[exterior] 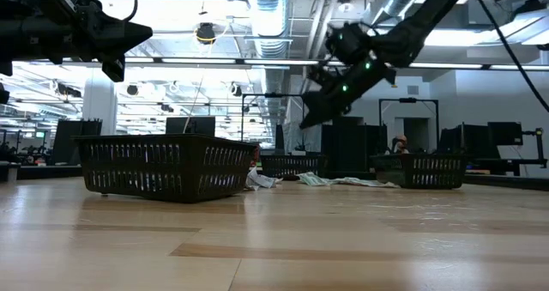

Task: Pick & Place First Aid Supplies
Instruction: Put the orange ointment pack into the top black bin, then put the white towelette pack into the bottom black bin

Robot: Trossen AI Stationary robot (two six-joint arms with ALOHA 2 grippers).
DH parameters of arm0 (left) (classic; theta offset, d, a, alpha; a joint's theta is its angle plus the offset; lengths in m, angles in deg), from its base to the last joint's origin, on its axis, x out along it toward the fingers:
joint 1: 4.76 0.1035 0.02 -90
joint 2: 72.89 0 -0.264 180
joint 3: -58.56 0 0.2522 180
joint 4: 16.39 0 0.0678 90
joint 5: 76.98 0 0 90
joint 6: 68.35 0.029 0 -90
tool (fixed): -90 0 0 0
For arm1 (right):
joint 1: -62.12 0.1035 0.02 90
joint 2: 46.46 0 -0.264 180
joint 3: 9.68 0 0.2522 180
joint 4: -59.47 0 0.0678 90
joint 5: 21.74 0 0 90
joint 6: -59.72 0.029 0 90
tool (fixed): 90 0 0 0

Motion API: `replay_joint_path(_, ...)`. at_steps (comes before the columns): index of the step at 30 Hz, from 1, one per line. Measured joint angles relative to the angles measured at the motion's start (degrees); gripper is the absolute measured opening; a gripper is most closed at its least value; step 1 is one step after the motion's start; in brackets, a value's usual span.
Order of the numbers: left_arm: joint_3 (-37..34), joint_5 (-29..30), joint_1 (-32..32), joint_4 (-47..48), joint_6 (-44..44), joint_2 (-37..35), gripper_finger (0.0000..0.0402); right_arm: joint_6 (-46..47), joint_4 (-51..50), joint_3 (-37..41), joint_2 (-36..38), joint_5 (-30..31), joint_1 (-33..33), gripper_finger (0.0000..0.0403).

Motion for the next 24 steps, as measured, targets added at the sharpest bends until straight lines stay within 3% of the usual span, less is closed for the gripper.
replay_joint_path(5, 0.0, 0.0, 0.0, -0.01, 0.02, 0.0, 0.0008, 7.19, 1.02, 0.02, -3.41, 0.38, -2.12, 0.0001)
replay_joint_path(13, 0.01, 0.0, 0.0, -0.02, 0.01, 0.0, 0.0008, 7.3, 4.94, -0.02, -2.97, 0.59, -1.32, 0.0007)
replay_joint_path(24, 0.0, 0.0, -0.02, 0.0, 0.02, 0.02, 0.0008, 8.09, 6.07, -0.07, -2.97, 0.23, 0.46, 0.0111)
